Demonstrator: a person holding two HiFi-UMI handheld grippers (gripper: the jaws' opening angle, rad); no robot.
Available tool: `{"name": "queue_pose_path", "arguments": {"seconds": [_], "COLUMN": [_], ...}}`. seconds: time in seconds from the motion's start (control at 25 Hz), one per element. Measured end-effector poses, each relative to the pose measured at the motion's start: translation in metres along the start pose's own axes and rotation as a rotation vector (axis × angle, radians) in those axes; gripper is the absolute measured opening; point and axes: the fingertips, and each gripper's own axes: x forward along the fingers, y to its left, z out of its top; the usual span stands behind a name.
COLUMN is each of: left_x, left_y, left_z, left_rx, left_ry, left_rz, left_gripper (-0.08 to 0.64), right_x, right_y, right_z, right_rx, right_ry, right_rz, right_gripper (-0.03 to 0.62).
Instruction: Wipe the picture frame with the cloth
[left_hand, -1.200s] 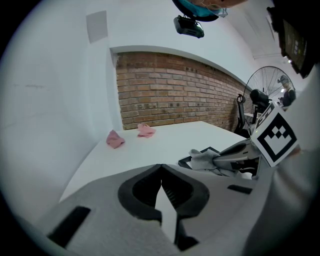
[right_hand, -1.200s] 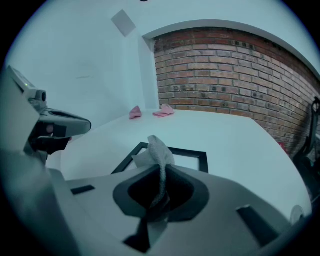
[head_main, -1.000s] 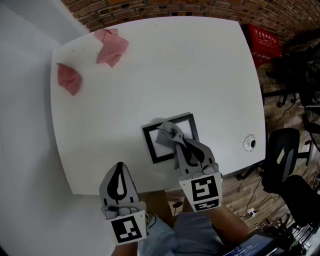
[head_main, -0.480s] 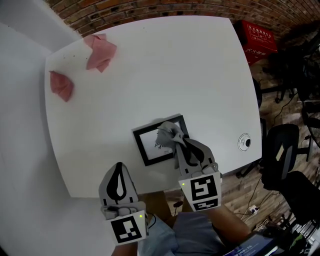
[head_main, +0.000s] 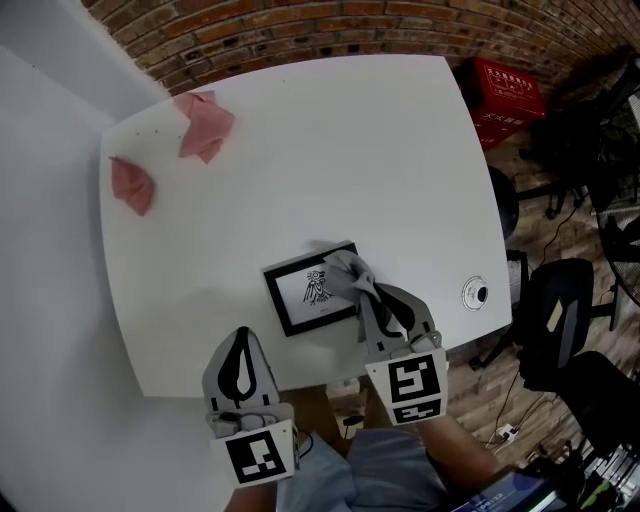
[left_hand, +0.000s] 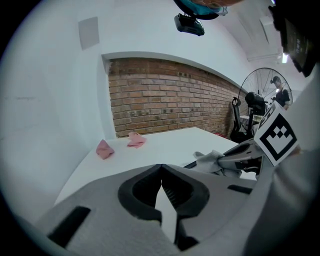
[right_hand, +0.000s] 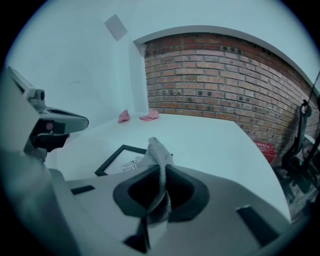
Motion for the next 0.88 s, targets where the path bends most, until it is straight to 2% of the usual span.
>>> {"name": "queue_pose_path", "arguments": {"seconds": [0.24,0.52,0.88], "left_x": [-0.017,-0.032,-0.039], "left_y": [-0.001,0.02,0.056], "left_z": [0.021,0.04,0.03], "left_rx": [-0.025,-0.043,-0.072], "left_ry": [-0.041,-0.091,-0.073], "left_rz": [0.02,0.072,0.13], "left_gripper": [0.009,0.009,0.009], "right_x": [-0.021,-0.022,0.004], "right_y": [-0.005,0.012,0.053], "right_z": [0.03,0.073,0.095], "right_rx": [-0.029,-0.08,-0.125], "right_ry": [-0.051,-0.119,-0.131], "right_rz": [-0.012,0.018,0.091], "right_gripper": [0.037,0.037,0.037]}}
